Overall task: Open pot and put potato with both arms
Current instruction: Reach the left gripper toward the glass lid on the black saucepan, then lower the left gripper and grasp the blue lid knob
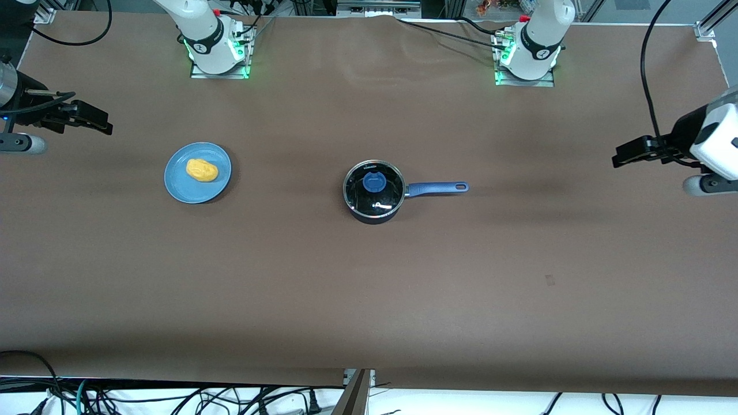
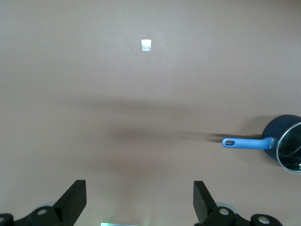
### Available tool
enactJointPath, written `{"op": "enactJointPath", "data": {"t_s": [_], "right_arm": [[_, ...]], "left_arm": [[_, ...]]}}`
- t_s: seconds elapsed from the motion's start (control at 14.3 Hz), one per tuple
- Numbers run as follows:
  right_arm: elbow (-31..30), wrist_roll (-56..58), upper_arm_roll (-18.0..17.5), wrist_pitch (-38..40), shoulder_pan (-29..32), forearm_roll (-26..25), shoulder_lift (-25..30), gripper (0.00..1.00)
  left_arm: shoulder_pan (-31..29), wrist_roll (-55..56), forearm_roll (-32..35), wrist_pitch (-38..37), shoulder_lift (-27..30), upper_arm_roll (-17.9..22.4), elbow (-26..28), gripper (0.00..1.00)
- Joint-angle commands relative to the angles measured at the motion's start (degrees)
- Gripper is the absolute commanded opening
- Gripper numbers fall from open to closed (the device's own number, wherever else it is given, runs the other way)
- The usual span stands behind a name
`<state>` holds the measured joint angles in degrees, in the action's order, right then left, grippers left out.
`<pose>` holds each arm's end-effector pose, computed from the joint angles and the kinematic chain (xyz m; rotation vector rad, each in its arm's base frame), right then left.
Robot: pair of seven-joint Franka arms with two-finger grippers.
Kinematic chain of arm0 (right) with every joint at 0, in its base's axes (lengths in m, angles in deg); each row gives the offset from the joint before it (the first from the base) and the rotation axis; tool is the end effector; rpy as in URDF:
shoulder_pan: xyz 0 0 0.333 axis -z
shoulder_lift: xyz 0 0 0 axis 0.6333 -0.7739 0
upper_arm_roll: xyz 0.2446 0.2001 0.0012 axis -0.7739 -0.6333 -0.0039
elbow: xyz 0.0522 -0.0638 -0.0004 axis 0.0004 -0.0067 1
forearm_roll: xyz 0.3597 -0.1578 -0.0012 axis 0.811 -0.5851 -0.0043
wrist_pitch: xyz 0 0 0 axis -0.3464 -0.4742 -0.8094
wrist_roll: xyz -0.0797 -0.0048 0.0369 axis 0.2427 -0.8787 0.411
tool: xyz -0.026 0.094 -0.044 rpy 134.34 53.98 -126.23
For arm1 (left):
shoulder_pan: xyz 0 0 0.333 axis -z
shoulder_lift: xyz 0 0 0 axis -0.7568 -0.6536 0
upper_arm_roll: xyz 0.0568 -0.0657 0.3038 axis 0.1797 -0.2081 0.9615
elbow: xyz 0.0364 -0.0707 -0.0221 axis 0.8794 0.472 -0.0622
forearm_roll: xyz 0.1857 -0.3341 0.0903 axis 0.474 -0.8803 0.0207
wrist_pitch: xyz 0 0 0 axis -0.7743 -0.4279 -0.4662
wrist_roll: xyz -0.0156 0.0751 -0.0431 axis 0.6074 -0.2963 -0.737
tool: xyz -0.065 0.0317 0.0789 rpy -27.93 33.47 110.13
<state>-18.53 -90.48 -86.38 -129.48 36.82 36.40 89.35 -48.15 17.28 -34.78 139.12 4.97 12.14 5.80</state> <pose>0.5430 -0.0076 0.5836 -3.1284 0.0378 0.2575 0.5955 -0.0266 0.5910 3.0789 0.1819 -0.2420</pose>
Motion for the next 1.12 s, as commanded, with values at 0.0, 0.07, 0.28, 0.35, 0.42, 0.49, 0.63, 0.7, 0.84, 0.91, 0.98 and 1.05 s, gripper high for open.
{"op": "enactJointPath", "data": {"t_s": [0.0,0.07,0.28,0.35,0.42,0.49,0.63,0.7,0.84,0.91,0.98,1.05], "right_arm": [[1.3,0.4,-0.1,2.1,0.4,1.1,0.0,1.0],[1.4,0.4,0.0,1.8,0.4,0.9,-0.1,1.0],[1.4,0.4,0.1,0.9,0.4,0.9,-0.2,1.0],[1.4,0.3,0.0,0.9,0.4,0.9,-0.1,1.0],[1.4,0.3,0.0,0.9,0.4,0.9,-0.1,1.0],[1.4,0.3,-0.1,0.9,0.4,0.8,-0.1,1.0],[1.4,0.2,-0.3,0.8,0.4,0.9,-0.2,1.0],[1.4,0.2,-0.3,1.0,0.4,0.9,-0.1,1.0],[1.4,0.3,-0.3,1.1,0.4,0.9,-0.1,1.0],[1.4,0.2,-0.4,1.2,0.4,0.9,-0.1,1.0],[1.4,0.2,-0.4,1.2,0.4,0.9,-0.1,1.0],[1.4,0.2,-0.4,1.2,0.4,0.9,0.0,1.0]], "left_arm": [[0.4,8.2,0.1,3.0,-0.1,-5.5,0.8,1.0],[0.4,12.7,0.0,5.3,-1.2,-8.4,0.9,1.0],[3.4,23.6,0.2,15.5,-5.4,-14.5,3.1,1.0],[5.8,28.1,0.2,19.1,-7.3,-14.8,3.4,1.0],[8.6,32.5,0.4,22.3,-9.5,-14.8,3.4,1.0],[11.8,36.8,1.0,25.4,-11.6,-14.8,3.3,1.0],[18.4,46.0,3.7,30.7,-16.0,-14.6,3.0,1.0],[21.3,50.0,7.4,31.7,-18.2,-14.6,2.7,1.0],[25.1,54.9,11.7,33.7,-22.0,-14.6,1.6,1.0],[26.6,55.6,11.9,35.3,-23.6,-14.6,1.4,1.0],[28.0,56.7,11.9,36.4,-24.9,-14.5,1.3,1.0],[29.1,57.5,12.1,37.3,-25.7,-14.3,1.3,1.0]]}}
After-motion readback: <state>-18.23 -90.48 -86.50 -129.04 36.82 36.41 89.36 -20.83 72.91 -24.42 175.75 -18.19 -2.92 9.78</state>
